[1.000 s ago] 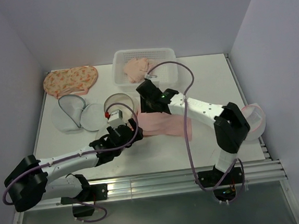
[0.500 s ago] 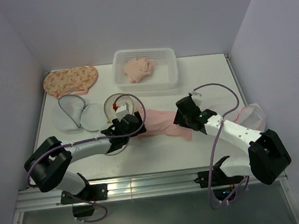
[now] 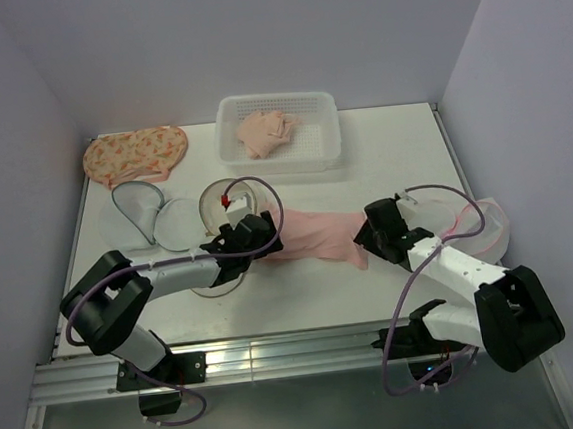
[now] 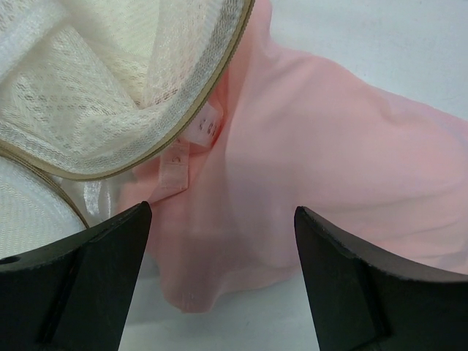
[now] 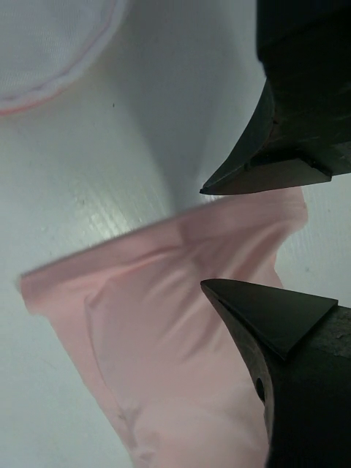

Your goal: Place the bra in the laundry bag and zip it closed

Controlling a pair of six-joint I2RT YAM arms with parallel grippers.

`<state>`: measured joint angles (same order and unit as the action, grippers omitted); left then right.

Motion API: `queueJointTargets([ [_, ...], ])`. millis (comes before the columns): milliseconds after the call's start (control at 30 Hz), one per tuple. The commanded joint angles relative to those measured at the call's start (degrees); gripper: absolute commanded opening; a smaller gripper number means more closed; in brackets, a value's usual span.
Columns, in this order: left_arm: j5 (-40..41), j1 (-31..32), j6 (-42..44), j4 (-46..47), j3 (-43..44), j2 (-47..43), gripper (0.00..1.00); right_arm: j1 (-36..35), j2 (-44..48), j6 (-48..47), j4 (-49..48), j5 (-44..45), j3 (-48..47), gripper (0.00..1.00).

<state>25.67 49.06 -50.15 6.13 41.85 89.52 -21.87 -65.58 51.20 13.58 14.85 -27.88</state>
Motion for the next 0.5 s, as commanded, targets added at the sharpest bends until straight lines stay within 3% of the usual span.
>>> queueJointTargets([
  [0,-0.89,-0.37,1.11,1.78,2.36,0.66,0.86,2.44,-0.42,1.36,-5.58,-0.88,1.86,0.56],
  [233,-1.32,-0.46,1.20,1.96,2.45,1.98,0.86,4.20,-3.58,0.83,-10.68,-1.49,1.51,0.54],
  [467,-1.24,-0.63,1.28,1.69,2.45,2.59,0.85,4.29,-8.42,1.01,-13.32,-1.32,1.25,0.45],
])
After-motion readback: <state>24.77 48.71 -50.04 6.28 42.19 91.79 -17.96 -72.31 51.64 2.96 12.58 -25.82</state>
